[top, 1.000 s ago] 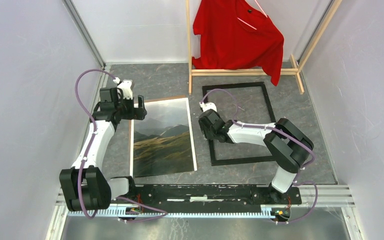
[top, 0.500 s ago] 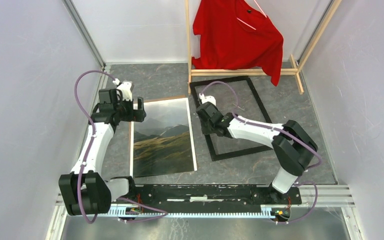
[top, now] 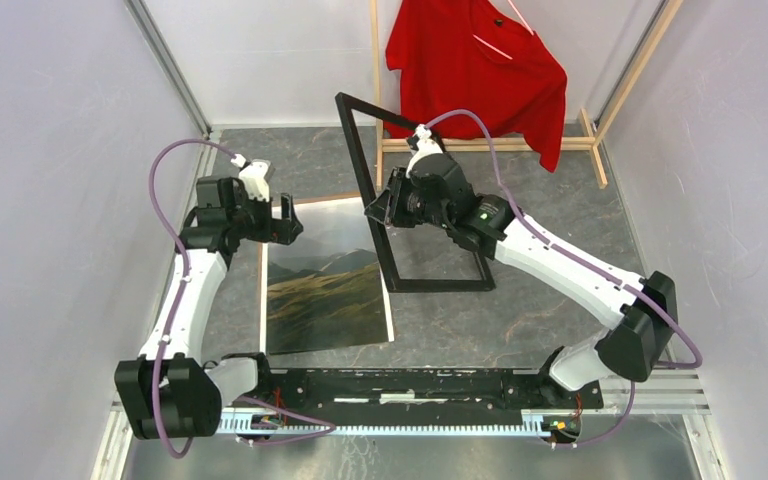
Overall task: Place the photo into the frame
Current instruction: Pick up the photo frame from the center of the board.
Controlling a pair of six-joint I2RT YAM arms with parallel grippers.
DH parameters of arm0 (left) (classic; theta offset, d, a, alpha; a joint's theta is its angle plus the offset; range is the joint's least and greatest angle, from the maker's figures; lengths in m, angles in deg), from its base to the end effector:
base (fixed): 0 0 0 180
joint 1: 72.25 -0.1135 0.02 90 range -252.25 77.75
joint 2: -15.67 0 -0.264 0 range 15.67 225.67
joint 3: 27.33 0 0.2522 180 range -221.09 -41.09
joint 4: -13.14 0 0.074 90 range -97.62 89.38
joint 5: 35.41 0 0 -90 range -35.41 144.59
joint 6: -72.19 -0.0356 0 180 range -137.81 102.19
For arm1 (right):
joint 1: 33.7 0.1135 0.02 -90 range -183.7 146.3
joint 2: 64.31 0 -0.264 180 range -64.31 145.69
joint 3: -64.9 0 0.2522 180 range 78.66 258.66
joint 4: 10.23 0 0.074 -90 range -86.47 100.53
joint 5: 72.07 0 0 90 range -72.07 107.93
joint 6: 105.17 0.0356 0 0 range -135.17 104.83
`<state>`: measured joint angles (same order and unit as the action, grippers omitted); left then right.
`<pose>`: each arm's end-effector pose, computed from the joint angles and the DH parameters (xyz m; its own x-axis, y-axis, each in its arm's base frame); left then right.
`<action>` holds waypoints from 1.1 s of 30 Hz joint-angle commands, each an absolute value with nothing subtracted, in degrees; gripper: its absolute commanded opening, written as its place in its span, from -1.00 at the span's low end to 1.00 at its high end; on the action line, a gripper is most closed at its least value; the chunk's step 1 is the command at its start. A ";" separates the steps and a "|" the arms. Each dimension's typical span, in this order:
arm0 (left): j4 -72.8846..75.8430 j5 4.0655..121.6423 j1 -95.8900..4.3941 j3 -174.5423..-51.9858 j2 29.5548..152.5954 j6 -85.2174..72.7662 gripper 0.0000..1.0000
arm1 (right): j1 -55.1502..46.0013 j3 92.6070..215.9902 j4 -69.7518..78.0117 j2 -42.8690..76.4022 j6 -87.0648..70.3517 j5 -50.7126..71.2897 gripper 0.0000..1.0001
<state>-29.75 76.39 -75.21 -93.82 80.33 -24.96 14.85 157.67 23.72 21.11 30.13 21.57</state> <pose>0.2402 -0.0008 0.2898 -0.6220 0.0836 -0.7785 0.3115 0.9386 -0.1482 0.2314 0.2586 0.3599 -0.7135 0.2638 -0.6491 -0.2890 0.7332 0.6156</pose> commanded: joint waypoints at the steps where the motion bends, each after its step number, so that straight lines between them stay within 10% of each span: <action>1: -29.87 81.76 -73.37 -99.25 79.80 -22.49 0.99 | 14.13 160.15 17.30 18.29 38.64 12.78 -1.00; 33: -22.13 68.93 -50.46 -120.63 95.41 -10.72 1.00 | 2.49 131.91 -8.03 2.21 64.74 -6.62 -0.81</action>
<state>-25.09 71.46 -52.11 -116.49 93.77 -13.25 4.82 134.08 -6.22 4.33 64.81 -4.53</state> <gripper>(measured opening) 0.997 0.270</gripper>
